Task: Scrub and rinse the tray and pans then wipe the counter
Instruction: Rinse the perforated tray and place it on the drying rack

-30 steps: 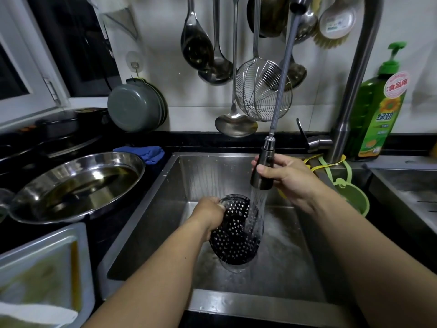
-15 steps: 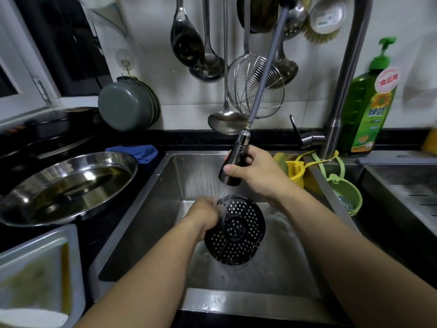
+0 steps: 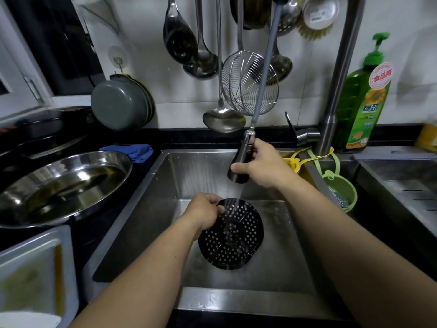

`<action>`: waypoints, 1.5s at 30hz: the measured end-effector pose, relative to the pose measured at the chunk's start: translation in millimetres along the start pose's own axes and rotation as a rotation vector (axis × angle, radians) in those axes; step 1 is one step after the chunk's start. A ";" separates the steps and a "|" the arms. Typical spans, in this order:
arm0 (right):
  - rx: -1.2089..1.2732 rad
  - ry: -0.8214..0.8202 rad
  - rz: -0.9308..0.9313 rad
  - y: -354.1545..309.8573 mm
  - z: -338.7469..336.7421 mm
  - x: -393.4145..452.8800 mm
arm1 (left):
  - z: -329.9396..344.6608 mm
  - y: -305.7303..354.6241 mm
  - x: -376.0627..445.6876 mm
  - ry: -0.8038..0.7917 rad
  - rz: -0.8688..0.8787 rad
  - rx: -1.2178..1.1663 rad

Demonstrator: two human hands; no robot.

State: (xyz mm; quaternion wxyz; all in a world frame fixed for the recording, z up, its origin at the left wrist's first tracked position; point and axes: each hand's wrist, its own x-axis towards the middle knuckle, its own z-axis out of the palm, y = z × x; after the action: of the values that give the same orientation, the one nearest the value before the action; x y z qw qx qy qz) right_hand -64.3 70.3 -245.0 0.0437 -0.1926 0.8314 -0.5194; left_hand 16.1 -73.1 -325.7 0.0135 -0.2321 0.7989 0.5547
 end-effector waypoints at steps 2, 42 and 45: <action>0.030 -0.034 -0.018 -8.9 10.2 -1.8 | -0.1 0.2 -1.2 -0.009 0.012 0.016; -0.152 0.059 0.050 -5.9 -9.0 -7.3 | -3.7 10.8 -2.0 0.236 -0.086 -0.285; -0.012 -0.058 0.026 -13.2 1.8 -7.1 | -7.4 12.1 -2.5 0.234 -0.160 -0.476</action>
State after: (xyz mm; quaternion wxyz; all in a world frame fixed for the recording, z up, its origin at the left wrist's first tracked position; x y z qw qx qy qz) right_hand -53.7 66.3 -235.1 0.0733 -0.1971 0.8354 -0.5079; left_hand 15.5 -75.5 -311.5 -0.0901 -0.3539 0.6212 0.6934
